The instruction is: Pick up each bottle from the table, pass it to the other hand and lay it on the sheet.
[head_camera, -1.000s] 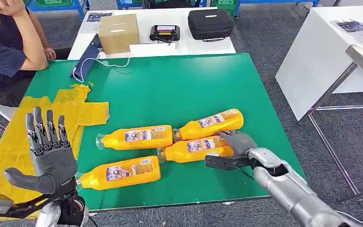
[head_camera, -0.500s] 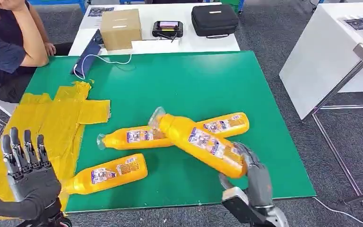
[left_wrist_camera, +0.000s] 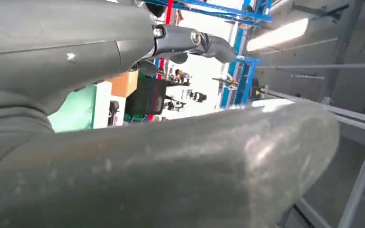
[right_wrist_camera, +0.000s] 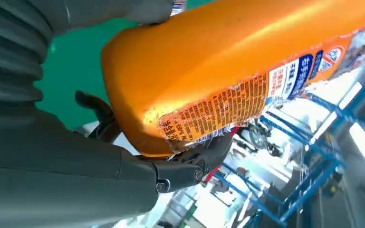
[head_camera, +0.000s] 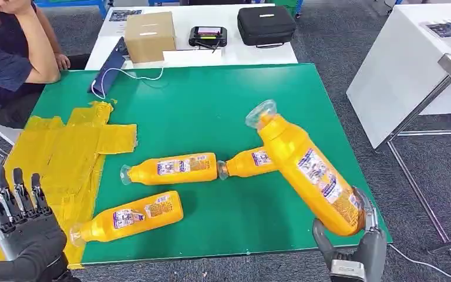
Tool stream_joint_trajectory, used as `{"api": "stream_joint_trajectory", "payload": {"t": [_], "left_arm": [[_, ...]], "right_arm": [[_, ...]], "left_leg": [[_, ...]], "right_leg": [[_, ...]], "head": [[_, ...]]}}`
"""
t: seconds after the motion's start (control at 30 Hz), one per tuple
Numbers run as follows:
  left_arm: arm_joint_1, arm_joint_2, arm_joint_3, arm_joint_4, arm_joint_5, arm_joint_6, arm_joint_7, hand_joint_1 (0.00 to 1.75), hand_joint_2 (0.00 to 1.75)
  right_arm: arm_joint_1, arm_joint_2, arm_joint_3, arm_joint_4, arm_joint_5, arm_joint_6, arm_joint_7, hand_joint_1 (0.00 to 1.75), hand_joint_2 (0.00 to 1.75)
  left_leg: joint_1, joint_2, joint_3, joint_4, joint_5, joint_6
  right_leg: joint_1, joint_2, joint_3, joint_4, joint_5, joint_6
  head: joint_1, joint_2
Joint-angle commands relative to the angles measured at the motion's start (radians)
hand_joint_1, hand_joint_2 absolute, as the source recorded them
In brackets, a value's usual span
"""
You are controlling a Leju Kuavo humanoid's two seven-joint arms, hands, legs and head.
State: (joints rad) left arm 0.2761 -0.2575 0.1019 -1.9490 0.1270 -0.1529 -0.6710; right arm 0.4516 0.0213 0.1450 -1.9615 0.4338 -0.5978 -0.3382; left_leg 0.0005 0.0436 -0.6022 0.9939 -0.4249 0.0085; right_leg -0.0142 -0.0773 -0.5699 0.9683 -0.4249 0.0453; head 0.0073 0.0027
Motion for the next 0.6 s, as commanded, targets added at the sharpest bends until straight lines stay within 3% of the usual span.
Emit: {"api": "stream_joint_trajectory", "payload": {"t": [0.03,0.07,0.13,0.2,0.4,0.6], "left_arm": [[-0.052,0.099,-0.135,0.182,0.055,-0.048,0.135,0.00,0.00],[-0.060,0.115,-0.154,0.214,0.122,-0.087,0.199,0.00,1.75],[-0.073,0.169,-0.204,0.287,0.269,-0.213,0.295,0.00,1.75],[-0.071,0.197,-0.215,0.330,0.333,-0.290,0.314,0.00,1.75],[-0.075,0.191,-0.209,0.317,0.399,-0.343,0.339,0.00,1.75],[-0.079,0.187,-0.212,0.316,0.402,-0.339,0.345,0.00,1.75]], "right_arm": [[-0.130,0.041,0.053,0.033,-0.064,-0.016,-0.099,1.75,1.75],[-0.147,0.031,0.078,0.037,-0.067,-0.026,-0.100,1.75,1.75],[-0.194,0.009,0.135,0.056,-0.091,-0.016,-0.100,1.75,1.75],[-0.243,0.006,0.173,0.084,-0.108,0.002,-0.118,1.75,1.75],[-0.322,0.003,0.269,0.137,-0.080,0.057,-0.114,1.75,1.75],[-0.330,0.010,0.278,0.145,-0.078,0.057,-0.113,1.75,1.75]], "left_leg": [[0.001,0.000,0.005,-0.002,0.000,-0.001],[0.001,0.000,0.006,-0.003,0.000,-0.001],[0.001,-0.002,0.006,-0.003,0.000,-0.001],[0.000,-0.001,0.007,-0.003,0.001,-0.001],[0.001,0.003,0.006,-0.002,0.000,-0.001],[0.001,0.001,0.006,-0.002,0.000,-0.001]], "right_leg": [[0.000,0.007,0.004,-0.002,0.000,-0.002],[0.000,0.009,0.005,-0.002,0.000,-0.002],[0.000,0.007,0.005,-0.002,0.000,-0.002],[-0.001,0.008,0.005,-0.002,0.001,-0.002],[0.000,0.008,0.005,-0.002,0.001,-0.002],[0.000,0.007,0.006,-0.002,0.000,-0.002]], "head": [[0.000,0.000],[0.000,0.000],[0.000,0.000],[0.000,0.000],[0.000,0.000],[0.000,0.000]]}}
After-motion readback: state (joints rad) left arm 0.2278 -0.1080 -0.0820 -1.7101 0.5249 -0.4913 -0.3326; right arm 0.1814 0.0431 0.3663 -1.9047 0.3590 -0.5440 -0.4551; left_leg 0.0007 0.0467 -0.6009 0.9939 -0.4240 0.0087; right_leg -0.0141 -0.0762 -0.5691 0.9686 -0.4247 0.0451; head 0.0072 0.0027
